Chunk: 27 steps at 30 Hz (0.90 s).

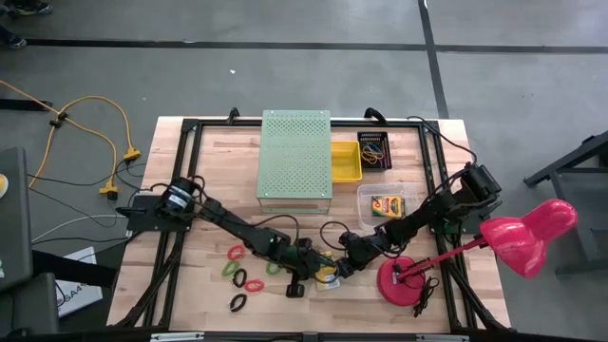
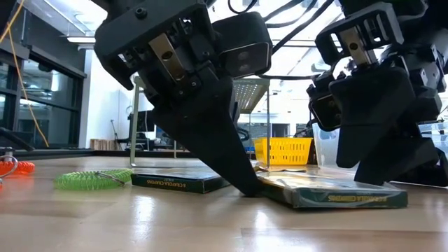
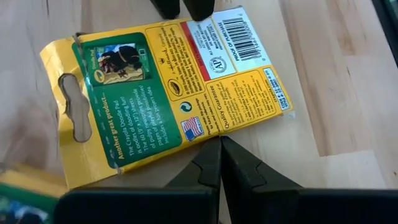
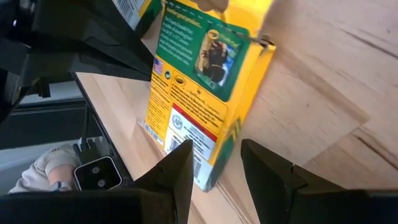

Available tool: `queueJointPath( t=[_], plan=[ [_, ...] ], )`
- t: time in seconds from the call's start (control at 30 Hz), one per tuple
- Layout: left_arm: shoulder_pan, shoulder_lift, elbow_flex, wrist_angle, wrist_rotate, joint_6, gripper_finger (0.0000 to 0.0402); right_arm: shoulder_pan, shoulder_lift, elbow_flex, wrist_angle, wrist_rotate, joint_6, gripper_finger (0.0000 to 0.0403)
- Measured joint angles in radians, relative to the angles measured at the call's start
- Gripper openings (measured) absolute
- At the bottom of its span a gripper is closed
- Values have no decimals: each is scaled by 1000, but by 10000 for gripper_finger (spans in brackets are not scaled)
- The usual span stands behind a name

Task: Pick & Place Office Desk Supplies
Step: Put the crayon box into the transparent bin

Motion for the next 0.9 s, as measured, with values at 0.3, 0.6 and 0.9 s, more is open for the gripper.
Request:
queueJointPath(
  t=[0.3, 0.6, 0.9],
  plan=[
    [35, 0, 1, 48, 41, 36, 1, -16, 0, -1, 15, -15, -33, 129],
    [49, 0, 2, 48, 59, 40, 1, -22, 2, -6, 76, 14, -88, 129],
    [48, 0, 2, 41, 59, 37, 1, -20, 2, -6, 91, 36, -110, 129]
  ],
)
